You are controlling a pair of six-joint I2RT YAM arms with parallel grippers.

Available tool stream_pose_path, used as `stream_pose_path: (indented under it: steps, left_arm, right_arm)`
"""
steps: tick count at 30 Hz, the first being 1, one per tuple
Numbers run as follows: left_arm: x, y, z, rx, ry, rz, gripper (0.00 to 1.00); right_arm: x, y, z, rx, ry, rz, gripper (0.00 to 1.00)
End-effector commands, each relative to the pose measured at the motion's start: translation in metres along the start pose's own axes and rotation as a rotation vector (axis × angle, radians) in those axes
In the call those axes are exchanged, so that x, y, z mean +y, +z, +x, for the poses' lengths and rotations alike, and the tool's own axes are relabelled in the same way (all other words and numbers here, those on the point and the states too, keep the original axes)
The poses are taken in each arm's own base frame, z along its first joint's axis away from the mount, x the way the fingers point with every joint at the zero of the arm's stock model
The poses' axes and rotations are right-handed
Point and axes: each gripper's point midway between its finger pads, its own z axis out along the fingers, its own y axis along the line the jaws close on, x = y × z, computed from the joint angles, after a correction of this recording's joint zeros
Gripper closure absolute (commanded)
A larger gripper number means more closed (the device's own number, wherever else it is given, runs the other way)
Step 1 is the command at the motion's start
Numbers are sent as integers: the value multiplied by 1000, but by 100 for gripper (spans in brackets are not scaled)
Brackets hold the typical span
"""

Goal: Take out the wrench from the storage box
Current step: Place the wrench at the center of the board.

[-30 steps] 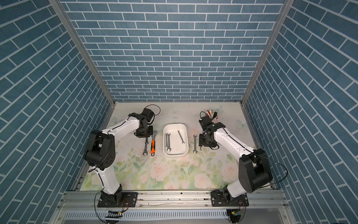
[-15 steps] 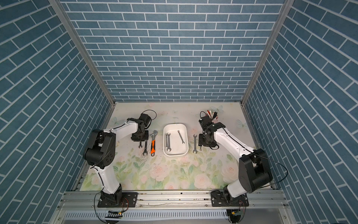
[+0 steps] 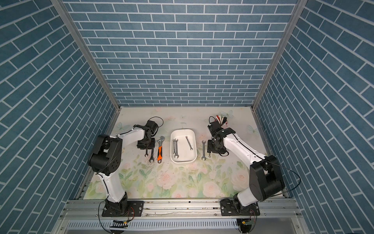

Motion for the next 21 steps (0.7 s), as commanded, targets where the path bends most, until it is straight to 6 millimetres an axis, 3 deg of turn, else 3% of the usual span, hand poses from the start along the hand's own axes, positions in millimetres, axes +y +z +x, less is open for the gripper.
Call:
stream_pose_path:
  steps: [1,9,15,21]
  left_arm:
    - [1,1,10,31,-11,8,51]
    - [-9,-42,-7,-67,-34,150,34]
    - [-9,-98,-25,-200,-52,266,25]
    - [7,-153,-39,-360,-84,315,13]
  right_arm:
    - [1,-10,-5,-10,11,-6,44]
    - [8,-30,-18,-44,32,-18,44]
    - [25,-52,-33,-91,37,-51,44]
    - [51,-66,-46,-119,14,-69,44]
